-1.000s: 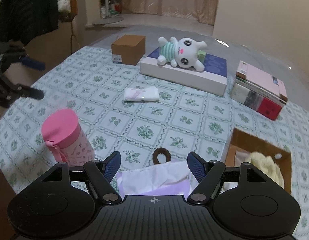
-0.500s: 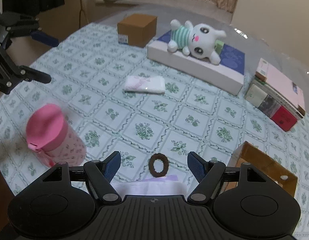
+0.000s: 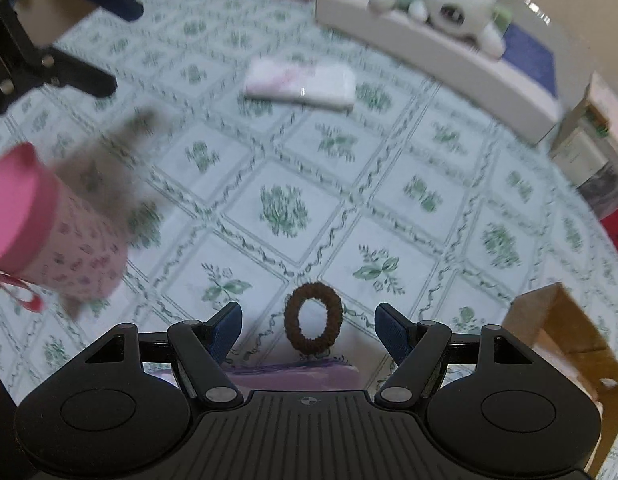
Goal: Organize soft objects
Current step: 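Grasp the brown hair tie with the right gripper and lift it, then grasp the white-pink folded cloth with the left gripper while the right holds the hair tie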
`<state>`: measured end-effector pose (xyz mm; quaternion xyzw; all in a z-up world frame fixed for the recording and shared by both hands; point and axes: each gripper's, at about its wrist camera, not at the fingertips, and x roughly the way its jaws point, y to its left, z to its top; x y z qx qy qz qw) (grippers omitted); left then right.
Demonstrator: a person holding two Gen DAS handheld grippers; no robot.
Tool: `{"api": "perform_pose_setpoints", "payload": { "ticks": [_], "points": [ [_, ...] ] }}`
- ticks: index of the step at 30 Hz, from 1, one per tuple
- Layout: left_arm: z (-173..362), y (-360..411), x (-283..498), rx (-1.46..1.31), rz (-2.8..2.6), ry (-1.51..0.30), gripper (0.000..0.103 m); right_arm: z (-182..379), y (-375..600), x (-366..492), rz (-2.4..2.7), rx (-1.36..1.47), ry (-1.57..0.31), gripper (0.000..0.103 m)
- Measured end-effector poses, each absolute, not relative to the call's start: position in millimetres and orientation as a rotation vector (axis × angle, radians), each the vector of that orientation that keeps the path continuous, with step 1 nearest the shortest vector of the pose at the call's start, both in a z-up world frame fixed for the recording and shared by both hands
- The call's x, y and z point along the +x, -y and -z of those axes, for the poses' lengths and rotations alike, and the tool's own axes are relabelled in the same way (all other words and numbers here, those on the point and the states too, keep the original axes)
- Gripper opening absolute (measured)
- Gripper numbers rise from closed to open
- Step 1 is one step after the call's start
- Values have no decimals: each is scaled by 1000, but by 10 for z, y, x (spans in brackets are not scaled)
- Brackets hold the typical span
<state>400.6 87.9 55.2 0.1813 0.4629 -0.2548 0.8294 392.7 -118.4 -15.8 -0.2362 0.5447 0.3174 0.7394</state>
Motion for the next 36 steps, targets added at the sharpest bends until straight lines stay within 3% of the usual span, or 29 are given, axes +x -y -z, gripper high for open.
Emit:
{"api": "perform_pose_setpoints", "payload": {
  "ticks": [14,18,22,26,28,36],
  "points": [
    [-73,-887,4288,363,545,-1056,71,680,1064,4226,-682,-515,-1341,73],
    [-30,-896,4299,361,542,-1063,71,709,1099,4258,-668,-490,-1349,63],
    [-8,-906,4306,360,539,-1065,71,669,1120,4272,-662,-487,-1344,42],
    [18,-915,4328,355,527,-1072,71,654,1113,4236,-666,-507,-1330,31],
    [29,-914,4340,357,523,-1073,71,642,1103,4210,-672,-512,-1322,18],
    [48,-914,4509,370,497,-1060,71,339,1171,4328,-642,-414,-1231,17]
  ]
}}
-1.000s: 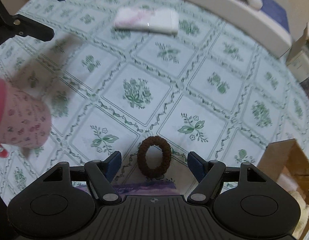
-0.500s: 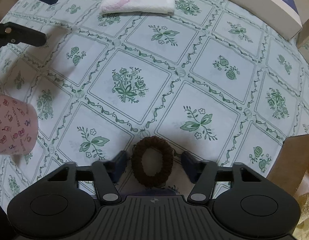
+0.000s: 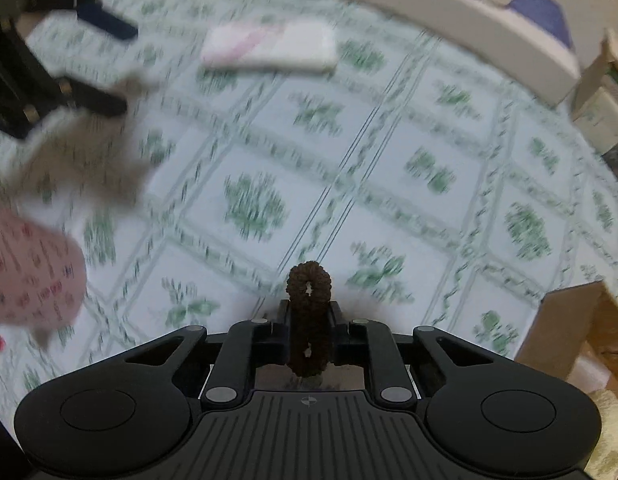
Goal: Organize soft objects
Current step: 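Grasp the white-pink folded cloth with the left gripper while the right holds the hair tie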
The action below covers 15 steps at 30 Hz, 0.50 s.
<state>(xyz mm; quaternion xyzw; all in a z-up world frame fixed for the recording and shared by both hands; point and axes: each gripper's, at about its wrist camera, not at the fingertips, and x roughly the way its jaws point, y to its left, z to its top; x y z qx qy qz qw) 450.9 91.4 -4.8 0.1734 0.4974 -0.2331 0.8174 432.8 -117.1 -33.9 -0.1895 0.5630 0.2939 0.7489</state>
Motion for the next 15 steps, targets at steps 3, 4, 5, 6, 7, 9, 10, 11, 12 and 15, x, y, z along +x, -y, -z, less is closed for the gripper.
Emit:
{"api": "perform_pose_setpoints", "payload": {
  "ticks": [3,4,5,6,7,9,10,11,12,15],
  "points": [
    [75,-893,4652,375,487,-1046,71,163,1246,4456,-624,-331,-1189,17],
    [89,-882,4697,377,486,-1045,71,109,1279,4498,-615,-304,-1176,17],
    [105,-866,4746,383,483,-1040,71,78,1305,4528,-608,-286,-1167,17],
    [124,-846,4794,390,481,-1032,71,52,1333,4563,-599,-266,-1159,17],
    [151,-823,4849,393,482,-1024,71,39,1351,4588,-593,-251,-1152,17],
    [211,-783,4942,395,483,-1016,71,26,1353,4632,-579,-238,-1136,17],
    [253,-759,4991,400,479,-1014,70,33,1349,4637,-575,-236,-1131,17],
    [295,-736,5033,410,478,-1014,69,47,1350,4656,-573,-228,-1125,17],
    [340,-709,5074,425,477,-1013,69,59,1356,4675,-572,-220,-1122,17],
    [470,-654,5179,467,485,-1018,63,131,1373,4710,-574,-209,-1110,17]
  ]
}}
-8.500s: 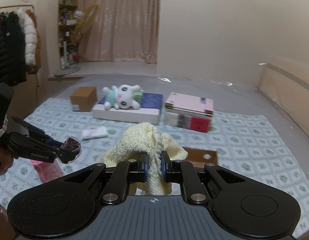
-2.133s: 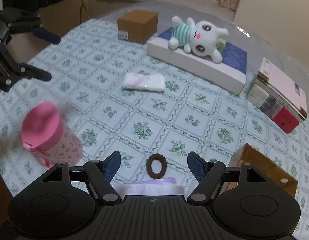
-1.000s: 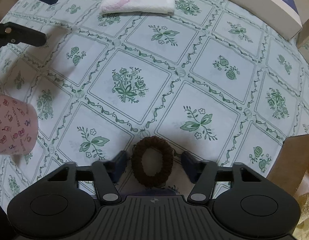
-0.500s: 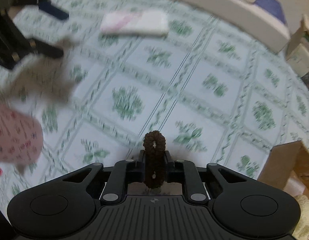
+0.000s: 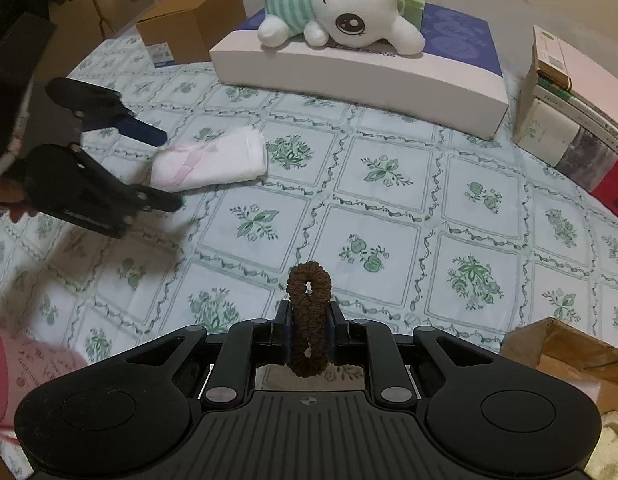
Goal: Organize soft objects
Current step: 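Grasp the white-pink folded cloth with the left gripper while the right holds the hair tie, then carry the white-pink cloth and brown hair tie over the cardboard tray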
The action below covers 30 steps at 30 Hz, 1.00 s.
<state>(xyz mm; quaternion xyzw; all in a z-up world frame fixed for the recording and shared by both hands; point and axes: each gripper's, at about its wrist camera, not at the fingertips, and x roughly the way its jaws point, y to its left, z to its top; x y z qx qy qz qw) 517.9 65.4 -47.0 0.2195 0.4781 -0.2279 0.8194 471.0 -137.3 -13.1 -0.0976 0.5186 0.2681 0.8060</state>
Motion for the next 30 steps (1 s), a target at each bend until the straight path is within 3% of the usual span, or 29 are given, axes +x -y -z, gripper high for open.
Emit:
{"api": "perform_pose_setpoints", "payload": {
  "ticks": [6,8,14,30],
  "points": [
    [627,-618,5338,512,483,-1036,54,271,1382,4757,-585,-165,-1098,17],
    [644,-622,5360,506,473,-1042,40,303,1388,4764,-586,-155,-1097,17],
    [568,-646,5298,478,437,-1059,20,282,1430,4696,-583,-138,-1087,17],
    [-544,-1005,4259,221,247,-1011,16,-476,1526,3696,-580,-73,-983,17]
  ]
}}
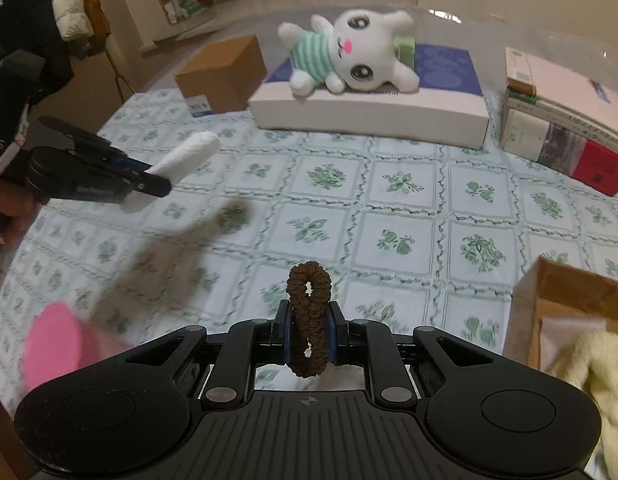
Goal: Organize soft objects
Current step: 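Carry the white-pink cloth and brown hair tie over the cardboard tray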
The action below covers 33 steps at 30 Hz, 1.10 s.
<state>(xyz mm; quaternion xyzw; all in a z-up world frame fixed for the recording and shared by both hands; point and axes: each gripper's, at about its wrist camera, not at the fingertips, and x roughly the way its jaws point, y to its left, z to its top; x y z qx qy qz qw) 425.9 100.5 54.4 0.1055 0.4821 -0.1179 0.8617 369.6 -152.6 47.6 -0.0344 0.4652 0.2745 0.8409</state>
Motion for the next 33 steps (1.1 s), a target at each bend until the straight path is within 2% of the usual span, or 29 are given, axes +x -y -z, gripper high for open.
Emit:
{"api": "perform_pose_setpoints", "payload": {
  "ticks": [8,14,24,33],
  "points": [
    [-1089,-1050,3287,123,192,-935,16,-766,1638,2975,-567,-89,-925,17],
    [-1254,-1015,2554,48,170,-861,16,-850,1802,2535,-563,-23,-891,17],
    [-1107,-845,1474,-55,137,-773,16,-676,2096,1737,-492,28,-843,17],
    [-898,-618,914,-151,90,-717,16,-492,2359,1228,-407,44,-823,17]
  ]
}}
